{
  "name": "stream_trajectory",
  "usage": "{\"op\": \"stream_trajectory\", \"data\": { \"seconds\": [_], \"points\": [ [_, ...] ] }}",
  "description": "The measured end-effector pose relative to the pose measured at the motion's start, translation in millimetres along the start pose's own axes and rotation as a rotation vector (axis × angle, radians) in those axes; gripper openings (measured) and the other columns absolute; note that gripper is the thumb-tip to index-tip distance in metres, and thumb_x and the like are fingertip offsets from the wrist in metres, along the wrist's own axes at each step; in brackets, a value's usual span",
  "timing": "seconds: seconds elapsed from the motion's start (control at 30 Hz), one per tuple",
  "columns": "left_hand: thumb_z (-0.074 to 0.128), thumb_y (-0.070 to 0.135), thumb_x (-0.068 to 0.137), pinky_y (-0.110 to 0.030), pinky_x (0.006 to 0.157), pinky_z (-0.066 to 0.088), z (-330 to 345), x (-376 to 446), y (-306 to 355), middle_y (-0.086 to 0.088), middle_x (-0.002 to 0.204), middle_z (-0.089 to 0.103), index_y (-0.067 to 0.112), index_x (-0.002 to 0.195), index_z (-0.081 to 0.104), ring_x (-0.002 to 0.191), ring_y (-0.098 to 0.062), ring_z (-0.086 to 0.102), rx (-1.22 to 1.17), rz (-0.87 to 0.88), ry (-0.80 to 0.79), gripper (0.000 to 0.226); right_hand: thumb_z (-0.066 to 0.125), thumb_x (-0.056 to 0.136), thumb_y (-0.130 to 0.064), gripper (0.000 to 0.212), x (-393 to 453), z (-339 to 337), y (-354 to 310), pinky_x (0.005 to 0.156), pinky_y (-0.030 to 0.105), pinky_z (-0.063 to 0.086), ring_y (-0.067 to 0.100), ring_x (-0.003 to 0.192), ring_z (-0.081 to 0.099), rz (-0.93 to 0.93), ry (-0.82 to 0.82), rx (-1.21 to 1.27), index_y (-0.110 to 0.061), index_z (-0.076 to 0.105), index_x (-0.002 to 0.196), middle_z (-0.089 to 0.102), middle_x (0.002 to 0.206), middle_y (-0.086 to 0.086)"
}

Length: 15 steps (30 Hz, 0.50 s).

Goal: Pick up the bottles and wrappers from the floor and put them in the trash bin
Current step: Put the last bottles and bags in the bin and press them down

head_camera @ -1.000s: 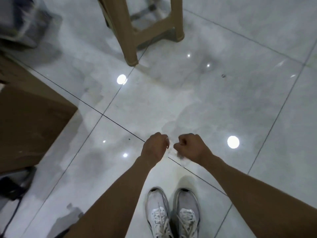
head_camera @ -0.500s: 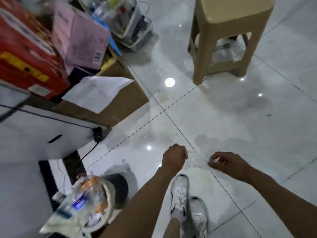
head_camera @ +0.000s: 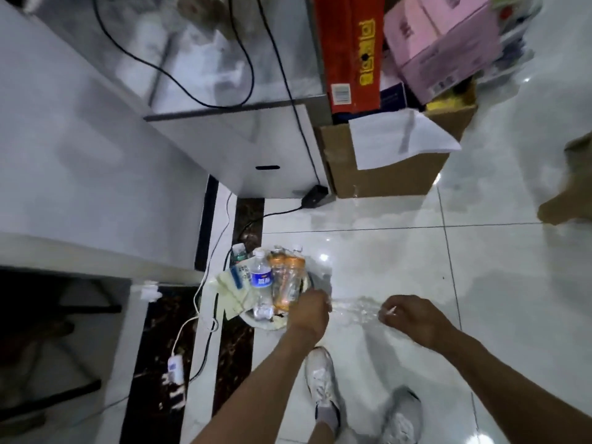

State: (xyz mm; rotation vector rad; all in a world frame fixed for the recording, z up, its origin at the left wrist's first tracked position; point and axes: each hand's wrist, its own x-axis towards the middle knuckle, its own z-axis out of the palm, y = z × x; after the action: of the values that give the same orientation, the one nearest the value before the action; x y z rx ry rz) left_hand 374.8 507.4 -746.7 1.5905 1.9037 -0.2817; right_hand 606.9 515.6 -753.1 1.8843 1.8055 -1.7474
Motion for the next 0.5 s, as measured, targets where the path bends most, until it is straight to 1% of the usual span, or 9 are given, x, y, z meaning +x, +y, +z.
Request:
{"op": "stream_trajectory", "data": {
  "seconds": [0.03, 0.1, 0.13, 0.2, 0.27, 0.33, 0.37, 0.43, 0.5],
  "points": [
    [0.046, 0.012, 0.095, -0.035, 0.094, 0.048, -5.4, -0.8, -23.8, -0.013, 0.120, 0.062, 0.010, 0.112, 0.064, 0.112, -0.029, 0.059, -0.017, -0.044, 0.016, 0.025, 0.073, 0.084, -0.026, 0.007, 9.6, 13.6, -20.4, 0.076, 0.027, 0.049, 0.012, 0.079, 0.062, -0.014, -0.029, -0.004, -0.030, 0.068, 0.083, 0.065, 0.077, -0.006],
    [0.044, 0.012, 0.096, -0.038, 0.093, 0.048, -14.6, -0.1, -64.1, -0.014, 0.119, 0.060, 0.008, 0.114, 0.062, 0.111, -0.031, 0.059, -0.073, -0.130, 0.045, 0.026, 0.070, 0.085, -0.022, 0.010, 26.4, 39.4, -52.9, 0.077, 0.022, 0.046, 0.013, 0.086, 0.063, -0.053, -0.047, -0.071, -0.031, 0.066, 0.087, 0.065, 0.084, -0.008],
    [0.043, 0.012, 0.096, -0.039, 0.093, 0.047, -17.4, 1.9, -85.3, -0.014, 0.118, 0.059, 0.007, 0.114, 0.061, 0.110, -0.031, 0.058, -0.127, -0.173, 0.066, 0.025, 0.068, 0.086, -0.025, 0.009, 37.4, 53.5, -68.7, 0.077, 0.022, 0.043, 0.014, 0.093, 0.063, -0.085, -0.031, -0.172, -0.031, 0.067, 0.093, 0.066, 0.091, -0.010],
    [0.042, 0.012, 0.097, -0.039, 0.091, 0.046, -16.4, 4.9, -126.4, -0.015, 0.114, 0.058, 0.005, 0.111, 0.060, 0.109, -0.032, 0.056, -0.258, -0.249, 0.110, 0.024, 0.062, 0.088, -0.031, 0.017, 59.3, 79.5, -102.1, 0.083, 0.025, 0.040, 0.015, 0.106, 0.060, -0.135, 0.013, -0.400, -0.034, 0.067, 0.104, 0.065, 0.104, -0.009],
    [0.039, 0.012, 0.099, -0.039, 0.091, 0.045, -12.1, 3.8, -157.9, -0.014, 0.112, 0.057, 0.004, 0.107, 0.060, 0.108, -0.031, 0.055, -0.362, -0.307, 0.151, 0.023, 0.058, 0.089, -0.036, 0.019, 78.3, 102.1, -128.8, 0.095, 0.031, 0.037, 0.015, 0.116, 0.054, -0.156, 0.066, -0.548, -0.040, 0.065, 0.107, 0.062, 0.116, -0.010],
    [0.037, 0.013, 0.101, -0.037, 0.092, 0.043, -3.2, 7.5, -193.0, -0.013, 0.109, 0.058, 0.005, 0.104, 0.059, 0.106, -0.029, 0.055, -0.442, -0.366, 0.186, 0.024, 0.056, 0.091, -0.037, 0.021, 104.9, 128.1, -154.0, 0.105, 0.036, 0.026, 0.014, 0.128, 0.043, -0.184, 0.099, -0.648, -0.042, 0.063, 0.110, 0.053, 0.129, -0.012],
    [0.037, 0.013, 0.101, -0.036, 0.091, 0.043, 4.0, 10.9, -208.0, -0.013, 0.109, 0.058, 0.005, 0.102, 0.059, 0.105, -0.028, 0.055, -0.486, -0.396, 0.204, 0.023, 0.056, 0.091, -0.036, 0.022, 118.6, 140.0, -163.2, 0.107, 0.038, 0.020, 0.014, 0.133, 0.037, -0.211, 0.112, -0.698, -0.042, 0.062, 0.111, 0.048, 0.135, -0.010],
    [0.037, 0.013, 0.101, -0.036, 0.092, 0.043, 18.6, 19.0, -227.8, -0.013, 0.110, 0.058, 0.005, 0.104, 0.058, 0.107, -0.027, 0.054, -0.577, -0.464, 0.213, 0.023, 0.061, 0.088, -0.029, 0.024, 142.6, 155.6, -179.1, 0.107, 0.041, 0.016, 0.020, 0.137, 0.032, -0.269, 0.159, -0.762, -0.039, 0.064, 0.110, 0.042, 0.142, -0.003],
    [0.035, 0.016, 0.102, -0.037, 0.095, 0.042, 38.8, 28.7, -243.9, -0.014, 0.114, 0.057, 0.004, 0.110, 0.058, 0.112, -0.029, 0.051, -0.623, -0.522, 0.197, 0.026, 0.064, 0.084, -0.022, 0.026, 167.5, 172.9, -193.2, 0.103, 0.042, 0.021, 0.026, 0.134, 0.034, -0.295, 0.208, -0.833, -0.036, 0.068, 0.105, 0.041, 0.143, 0.003]
  ]
}}
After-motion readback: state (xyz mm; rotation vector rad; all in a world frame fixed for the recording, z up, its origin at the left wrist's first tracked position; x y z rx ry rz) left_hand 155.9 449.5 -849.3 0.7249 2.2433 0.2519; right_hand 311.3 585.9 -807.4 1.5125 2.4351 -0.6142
